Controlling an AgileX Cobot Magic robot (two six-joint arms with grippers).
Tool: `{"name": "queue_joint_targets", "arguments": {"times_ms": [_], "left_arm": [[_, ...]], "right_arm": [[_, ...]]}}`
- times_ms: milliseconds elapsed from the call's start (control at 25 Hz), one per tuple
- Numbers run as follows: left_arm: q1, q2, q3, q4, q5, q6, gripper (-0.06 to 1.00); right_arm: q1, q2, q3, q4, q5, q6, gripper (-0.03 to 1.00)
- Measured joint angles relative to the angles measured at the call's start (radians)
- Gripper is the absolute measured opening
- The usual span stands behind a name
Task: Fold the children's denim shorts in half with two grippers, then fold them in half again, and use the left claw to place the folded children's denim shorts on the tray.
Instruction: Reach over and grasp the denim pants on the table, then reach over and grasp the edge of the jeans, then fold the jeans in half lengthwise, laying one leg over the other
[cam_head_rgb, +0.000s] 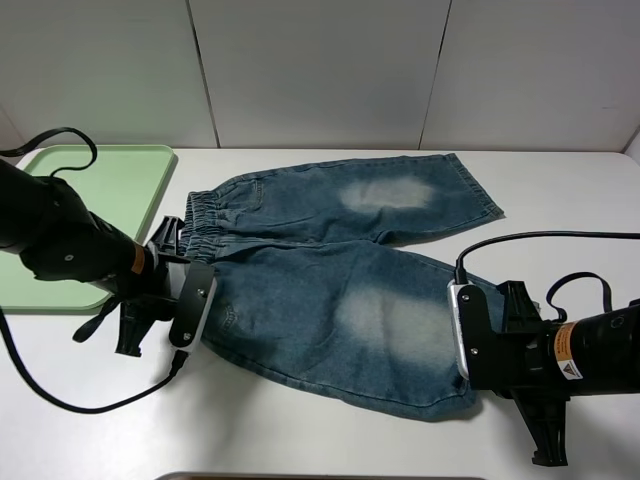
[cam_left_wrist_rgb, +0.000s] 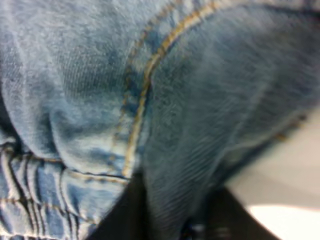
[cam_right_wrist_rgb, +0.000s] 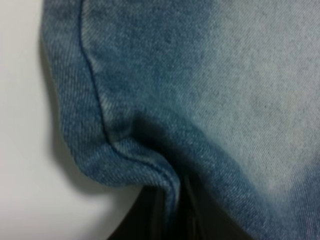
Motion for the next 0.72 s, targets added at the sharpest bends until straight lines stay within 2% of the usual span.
{"name": "queue_joint_targets", "arguments": {"times_ms": [40, 80, 320, 520, 640, 720], "left_arm": [[0.0, 0.0, 0.0, 0.001, 0.004, 0.0, 0.13], [-0.002, 0.0, 0.0, 0.001, 0.007, 0.0, 0.11], [-0.035, 0.0, 0.0, 0.009, 0.034, -0.058, 0.11], [-0.076, -0.001, -0.003, 0.017, 0.072, -0.194, 0.11], [-0.109, -0.002, -0.003, 0.027, 0.089, -0.293, 0.11], [-0.136, -0.003, -0.003, 0.03, 0.097, -0.365, 0.11]], "right_arm": [[0.0, 0.0, 0.0, 0.0, 0.0, 0.0, 0.05], [0.0, 0.0, 0.0, 0.0, 0.0, 0.0, 0.05], [0.0, 0.0, 0.0, 0.002, -0.033, 0.0, 0.05], [0.0, 0.001, 0.0, 0.047, -0.101, 0.0, 0.05], [0.0, 0.001, 0.0, 0.115, -0.167, 0.0, 0.05], [0.0, 0.001, 0.0, 0.203, -0.226, 0.0, 0.05]]}}
